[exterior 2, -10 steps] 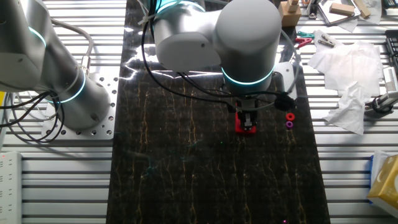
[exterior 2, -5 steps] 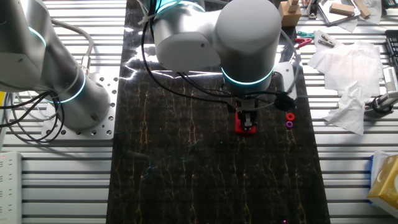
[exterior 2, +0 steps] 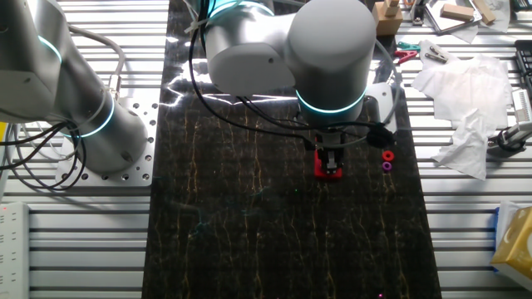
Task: Take out one Hanoi block and throw it aside
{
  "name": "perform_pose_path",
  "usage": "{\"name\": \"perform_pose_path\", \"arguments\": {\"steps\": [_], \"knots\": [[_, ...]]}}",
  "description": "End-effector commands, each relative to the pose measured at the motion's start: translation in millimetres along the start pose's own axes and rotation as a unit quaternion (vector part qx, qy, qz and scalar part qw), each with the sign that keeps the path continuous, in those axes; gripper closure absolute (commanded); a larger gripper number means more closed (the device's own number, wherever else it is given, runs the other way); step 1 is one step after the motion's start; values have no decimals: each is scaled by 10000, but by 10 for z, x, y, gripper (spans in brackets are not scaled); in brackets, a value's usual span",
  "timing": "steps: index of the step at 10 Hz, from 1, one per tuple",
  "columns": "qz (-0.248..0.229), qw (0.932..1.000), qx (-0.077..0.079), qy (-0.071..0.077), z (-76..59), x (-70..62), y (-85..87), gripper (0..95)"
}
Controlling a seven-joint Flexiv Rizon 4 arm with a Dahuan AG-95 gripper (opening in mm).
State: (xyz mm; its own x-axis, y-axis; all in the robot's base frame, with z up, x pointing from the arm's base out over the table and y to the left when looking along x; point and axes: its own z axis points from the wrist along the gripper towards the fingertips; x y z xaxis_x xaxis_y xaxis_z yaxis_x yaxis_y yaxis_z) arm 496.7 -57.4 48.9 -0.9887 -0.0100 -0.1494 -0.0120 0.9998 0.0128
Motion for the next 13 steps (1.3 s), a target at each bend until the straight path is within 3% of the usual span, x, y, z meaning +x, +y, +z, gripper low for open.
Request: {"name": "perform_pose_path", "arguments": {"steps": [1, 7, 13], "knots": [[-165, 9997, 134, 80, -246, -61, -51, 950], [-158, 9997, 131, 115, -251, -62, -51, 950], [-168, 9994, 122, 289, -487, -99, -66, 950]]}}
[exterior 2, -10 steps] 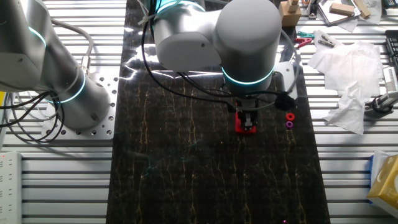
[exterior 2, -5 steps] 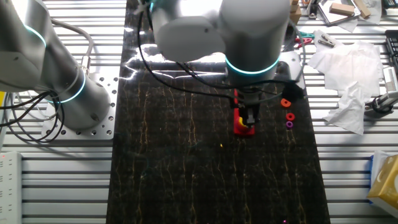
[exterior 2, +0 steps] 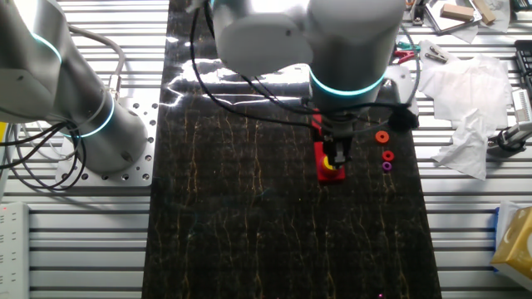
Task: Take out one Hanoi block and throw it aside
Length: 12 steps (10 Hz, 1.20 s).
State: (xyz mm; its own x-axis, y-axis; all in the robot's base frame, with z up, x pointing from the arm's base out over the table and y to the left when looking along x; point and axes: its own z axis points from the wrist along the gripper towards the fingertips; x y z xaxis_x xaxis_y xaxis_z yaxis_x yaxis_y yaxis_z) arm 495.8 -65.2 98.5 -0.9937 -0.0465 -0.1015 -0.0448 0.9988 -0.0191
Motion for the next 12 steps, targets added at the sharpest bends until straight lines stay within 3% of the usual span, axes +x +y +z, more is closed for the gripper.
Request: {"name": "perform_pose_path", "arguments": {"steps": [1, 4, 12], "knots": [[16, 10000, -27, 70, -52, -41, 2, 950], [-2, 10000, -58, 57, -112, -69, 2, 950], [215, 9996, -123, -105, -197, -367, 181, 950]]}}
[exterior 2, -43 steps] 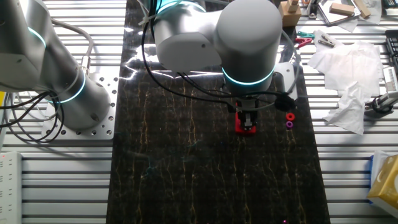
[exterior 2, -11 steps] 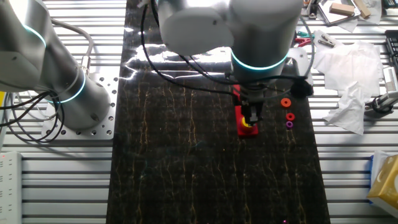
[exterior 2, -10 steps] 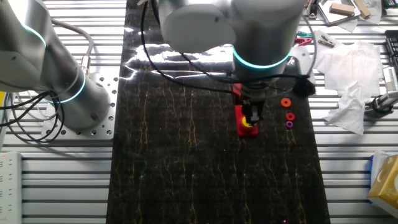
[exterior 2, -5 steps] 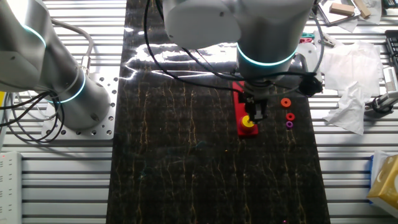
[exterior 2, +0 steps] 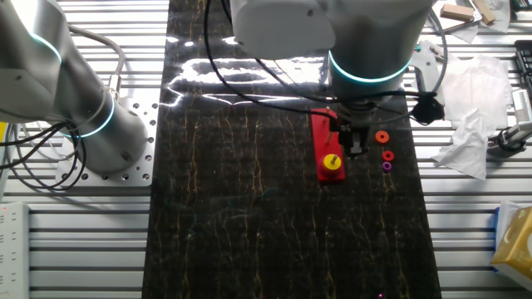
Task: Take out one Hanoi block and throw it aside
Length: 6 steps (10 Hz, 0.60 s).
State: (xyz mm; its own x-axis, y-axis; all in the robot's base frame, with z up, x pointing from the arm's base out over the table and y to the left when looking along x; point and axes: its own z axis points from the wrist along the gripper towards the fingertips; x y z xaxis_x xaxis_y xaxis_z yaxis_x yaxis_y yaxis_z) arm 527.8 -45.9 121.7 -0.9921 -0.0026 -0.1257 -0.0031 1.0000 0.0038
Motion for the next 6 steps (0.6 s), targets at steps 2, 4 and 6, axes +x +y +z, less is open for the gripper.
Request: {"name": "perform_pose_path", "arguments": {"steps": [2, 4, 6], "knots": [[14, 10000, -41, 8, -10, -117, 97, 950], [44, 10000, -36, 12, -15, -195, 186, 950], [108, 9999, -19, 2, -2, -294, 325, 950]]}}
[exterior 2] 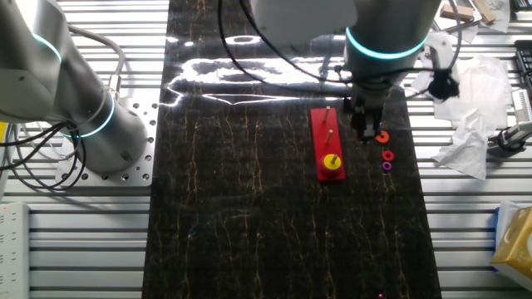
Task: Take out one Hanoi block and throw it aside
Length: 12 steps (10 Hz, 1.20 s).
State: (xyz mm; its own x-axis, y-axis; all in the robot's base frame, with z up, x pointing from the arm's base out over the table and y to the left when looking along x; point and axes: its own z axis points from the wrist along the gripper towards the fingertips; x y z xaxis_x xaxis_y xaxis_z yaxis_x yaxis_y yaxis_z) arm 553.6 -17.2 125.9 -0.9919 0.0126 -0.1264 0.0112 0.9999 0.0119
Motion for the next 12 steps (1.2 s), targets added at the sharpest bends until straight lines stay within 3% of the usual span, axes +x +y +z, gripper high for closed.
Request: {"name": "perform_pose_path", "arguments": {"steps": [1, 7, 12], "knots": [[43, 10000, 20, -1, 10, -74, 101, 950], [23, 10000, 26, 9, -4, -344, 491, 950], [-169, 9998, 51, -84, 112, -417, 663, 950]]}}
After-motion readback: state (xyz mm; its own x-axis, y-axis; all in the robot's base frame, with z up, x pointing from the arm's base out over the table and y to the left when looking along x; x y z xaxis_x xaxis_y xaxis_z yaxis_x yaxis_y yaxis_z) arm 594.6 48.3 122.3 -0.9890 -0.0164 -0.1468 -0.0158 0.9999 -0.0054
